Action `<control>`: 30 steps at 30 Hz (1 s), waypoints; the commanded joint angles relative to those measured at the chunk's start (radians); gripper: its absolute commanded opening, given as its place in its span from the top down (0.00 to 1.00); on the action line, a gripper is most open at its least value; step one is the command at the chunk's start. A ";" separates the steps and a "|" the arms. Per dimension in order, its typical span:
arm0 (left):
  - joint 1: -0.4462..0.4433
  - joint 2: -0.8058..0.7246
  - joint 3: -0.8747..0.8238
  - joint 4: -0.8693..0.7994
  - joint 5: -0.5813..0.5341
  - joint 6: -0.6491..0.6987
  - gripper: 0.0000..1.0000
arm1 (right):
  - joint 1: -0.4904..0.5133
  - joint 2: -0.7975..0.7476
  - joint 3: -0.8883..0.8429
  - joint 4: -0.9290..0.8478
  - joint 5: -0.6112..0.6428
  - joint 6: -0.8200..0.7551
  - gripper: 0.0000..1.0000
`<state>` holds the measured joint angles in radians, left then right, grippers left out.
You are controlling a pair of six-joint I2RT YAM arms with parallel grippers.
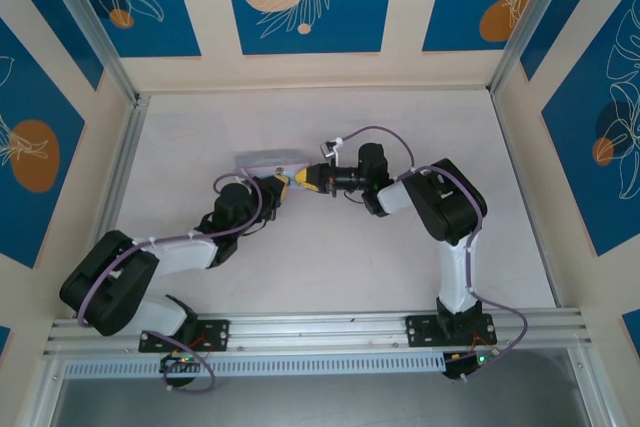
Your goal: Unlock the padlock with the key
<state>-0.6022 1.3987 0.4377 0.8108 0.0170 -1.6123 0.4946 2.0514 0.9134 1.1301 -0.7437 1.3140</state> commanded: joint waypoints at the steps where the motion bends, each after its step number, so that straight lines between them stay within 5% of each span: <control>1: -0.054 -0.023 0.020 0.305 0.257 0.015 1.00 | 0.044 0.048 -0.023 0.022 0.004 0.029 1.00; 22: -0.051 -0.084 -0.001 0.349 0.202 0.036 1.00 | 0.038 0.088 -0.067 -0.057 0.034 -0.017 1.00; 30: -0.051 -0.075 0.019 0.302 0.243 0.049 1.00 | 0.055 0.092 -0.033 0.121 0.001 0.156 1.00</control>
<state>-0.6025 1.3888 0.3931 0.8501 0.0444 -1.5772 0.5026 2.0964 0.8608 1.2785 -0.7448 1.3918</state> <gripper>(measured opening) 0.048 0.050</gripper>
